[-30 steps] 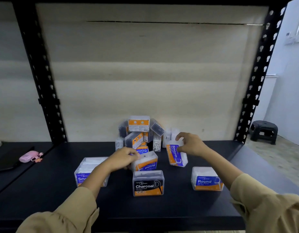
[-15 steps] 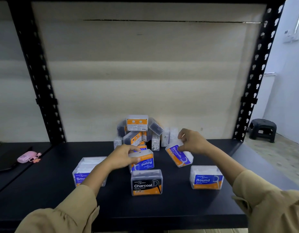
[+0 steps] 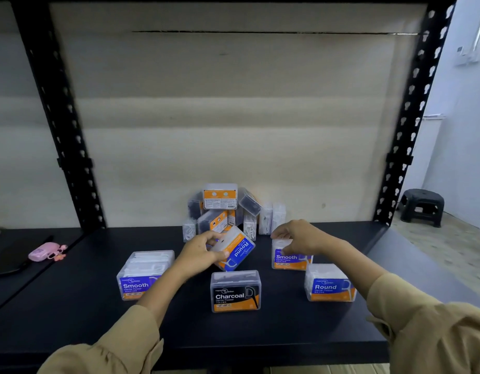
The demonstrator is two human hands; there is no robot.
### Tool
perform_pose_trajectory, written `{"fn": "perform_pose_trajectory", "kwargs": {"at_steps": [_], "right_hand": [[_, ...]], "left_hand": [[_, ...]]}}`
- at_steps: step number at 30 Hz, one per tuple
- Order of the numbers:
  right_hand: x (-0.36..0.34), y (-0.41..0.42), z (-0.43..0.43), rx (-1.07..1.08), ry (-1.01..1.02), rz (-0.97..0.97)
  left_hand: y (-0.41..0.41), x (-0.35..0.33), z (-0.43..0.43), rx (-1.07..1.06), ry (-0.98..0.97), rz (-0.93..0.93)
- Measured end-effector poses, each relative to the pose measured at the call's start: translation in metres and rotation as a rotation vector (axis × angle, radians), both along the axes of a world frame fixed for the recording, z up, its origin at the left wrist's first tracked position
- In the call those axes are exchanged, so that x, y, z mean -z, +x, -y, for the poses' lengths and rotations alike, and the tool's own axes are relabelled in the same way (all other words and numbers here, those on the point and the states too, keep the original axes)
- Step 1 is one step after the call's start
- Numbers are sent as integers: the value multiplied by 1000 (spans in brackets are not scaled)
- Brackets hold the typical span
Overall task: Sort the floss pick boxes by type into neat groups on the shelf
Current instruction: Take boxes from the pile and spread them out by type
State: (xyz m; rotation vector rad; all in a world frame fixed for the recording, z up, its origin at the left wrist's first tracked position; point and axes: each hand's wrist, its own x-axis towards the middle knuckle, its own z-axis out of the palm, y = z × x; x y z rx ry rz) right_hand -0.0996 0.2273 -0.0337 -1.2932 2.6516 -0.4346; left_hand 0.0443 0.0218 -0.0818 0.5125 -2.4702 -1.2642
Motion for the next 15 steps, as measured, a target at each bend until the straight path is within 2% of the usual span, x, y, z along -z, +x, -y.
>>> {"fn": "perform_pose_trajectory", "kwargs": {"at_steps": [5, 15], "right_hand": [[0, -10, -17, 20, 20, 25], [4, -19, -30, 30, 43, 58]], "left_hand": [[2, 6, 0, -28, 64, -24], [12, 9, -3, 105, 104, -2]]}}
